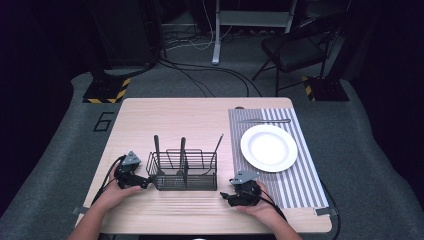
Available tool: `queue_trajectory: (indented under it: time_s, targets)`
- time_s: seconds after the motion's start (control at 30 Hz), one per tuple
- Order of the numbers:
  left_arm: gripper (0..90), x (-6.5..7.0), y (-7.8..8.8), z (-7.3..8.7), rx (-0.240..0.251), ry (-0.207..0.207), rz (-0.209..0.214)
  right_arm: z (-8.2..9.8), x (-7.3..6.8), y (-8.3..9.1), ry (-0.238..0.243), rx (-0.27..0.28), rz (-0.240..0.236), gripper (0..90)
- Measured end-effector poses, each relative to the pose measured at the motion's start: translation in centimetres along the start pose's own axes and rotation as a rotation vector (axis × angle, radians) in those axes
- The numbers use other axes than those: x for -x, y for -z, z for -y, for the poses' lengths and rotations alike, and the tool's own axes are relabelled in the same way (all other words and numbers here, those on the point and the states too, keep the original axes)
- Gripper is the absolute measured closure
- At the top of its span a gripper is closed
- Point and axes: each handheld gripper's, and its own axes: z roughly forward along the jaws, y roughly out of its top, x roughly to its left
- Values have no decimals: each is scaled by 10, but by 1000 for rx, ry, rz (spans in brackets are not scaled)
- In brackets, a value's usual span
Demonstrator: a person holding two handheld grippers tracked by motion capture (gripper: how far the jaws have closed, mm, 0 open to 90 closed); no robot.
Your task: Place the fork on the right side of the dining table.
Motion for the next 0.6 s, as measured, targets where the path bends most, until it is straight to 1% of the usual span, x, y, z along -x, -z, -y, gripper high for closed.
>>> queue_trajectory:
  time_s: [0.07,0.1,0.13,0.17,0.2,0.23,0.27,0.33,0.37,0.43,0.53,0.6]
  targets:
    - [3,0,0,0,0,0,0,-2,-1,3,-19,11,10,435]
    - [3,0,0,0,0,0,0,-2,-1,3,-19,11,10,435]
    - [3,0,0,0,0,-1,0,-5,-2,8,-33,27,17,449]
    - [3,0,0,0,0,-1,0,-5,-2,8,-33,27,17,449]
    - [3,0,0,0,0,-1,0,-8,-3,12,-24,42,39,455]
    - [3,0,0,0,0,-1,0,-8,-3,12,-24,42,39,455]
    - [3,0,0,0,0,0,0,-10,-6,16,-22,59,47,457]
    - [3,0,0,0,-1,-1,0,-10,-7,17,-31,58,48,464]
    - [3,0,0,0,0,0,0,-12,-8,20,-35,54,33,470]
    - [3,0,0,0,0,0,0,-14,-9,22,-27,56,38,471]
    - [3,0,0,0,-1,-1,0,-18,-11,27,-59,70,45,479]
    - [3,0,0,0,0,0,0,-19,-10,29,-77,78,38,497]
